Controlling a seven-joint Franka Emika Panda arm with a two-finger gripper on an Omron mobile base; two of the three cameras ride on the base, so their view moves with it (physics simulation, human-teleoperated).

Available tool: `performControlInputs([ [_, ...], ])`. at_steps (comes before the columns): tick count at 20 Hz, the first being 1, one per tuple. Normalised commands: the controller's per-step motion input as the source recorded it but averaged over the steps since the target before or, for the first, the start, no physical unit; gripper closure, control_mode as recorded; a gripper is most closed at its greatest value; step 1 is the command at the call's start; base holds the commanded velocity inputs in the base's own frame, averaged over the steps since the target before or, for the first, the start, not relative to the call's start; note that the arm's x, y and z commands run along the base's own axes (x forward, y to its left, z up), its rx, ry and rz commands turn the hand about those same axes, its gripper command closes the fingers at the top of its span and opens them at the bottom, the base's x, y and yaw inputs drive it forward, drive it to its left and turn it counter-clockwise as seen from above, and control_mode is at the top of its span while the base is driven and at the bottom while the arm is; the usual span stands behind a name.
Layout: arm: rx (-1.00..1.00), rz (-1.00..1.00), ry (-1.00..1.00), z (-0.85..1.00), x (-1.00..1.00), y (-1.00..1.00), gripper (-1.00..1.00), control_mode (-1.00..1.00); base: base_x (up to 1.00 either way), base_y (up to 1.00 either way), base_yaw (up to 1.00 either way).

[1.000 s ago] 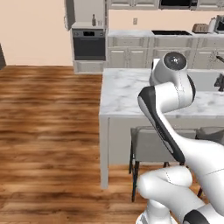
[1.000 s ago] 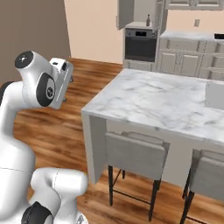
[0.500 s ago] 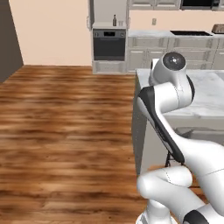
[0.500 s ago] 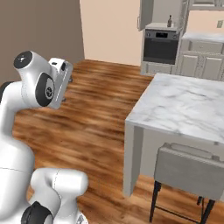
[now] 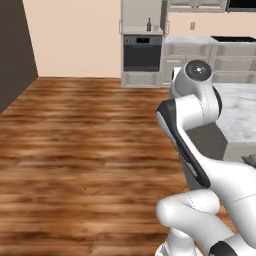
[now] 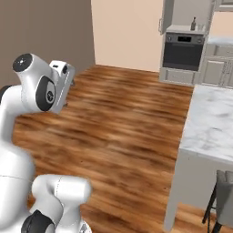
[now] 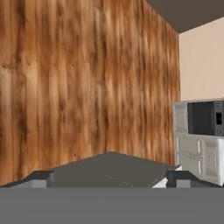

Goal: There is a bowl on the dining counter. Grab a lemon wedge from the fridge and place it in the bowl. Then get the liquor bottle and glass cup from the cabinet and place them next to the bowl.

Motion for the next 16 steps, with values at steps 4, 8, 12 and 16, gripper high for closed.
performControlInputs([
  [4,0.00,0.00,0.00,0.00,0.00,0.00,-1.00,1.00,1.00,1.00,-0.16],
  [8,0.00,0.00,0.00,0.00,0.00,0.00,-1.00,1.00,1.00,0.59,-0.12],
  [12,0.00,0.00,0.00,0.00,0.00,0.00,-1.00,1.00,1.00,0.36,-0.11],
  [16,0.00,0.00,0.00,0.00,0.00,0.00,-1.00,1.00,1.00,0.12,-0.07],
])
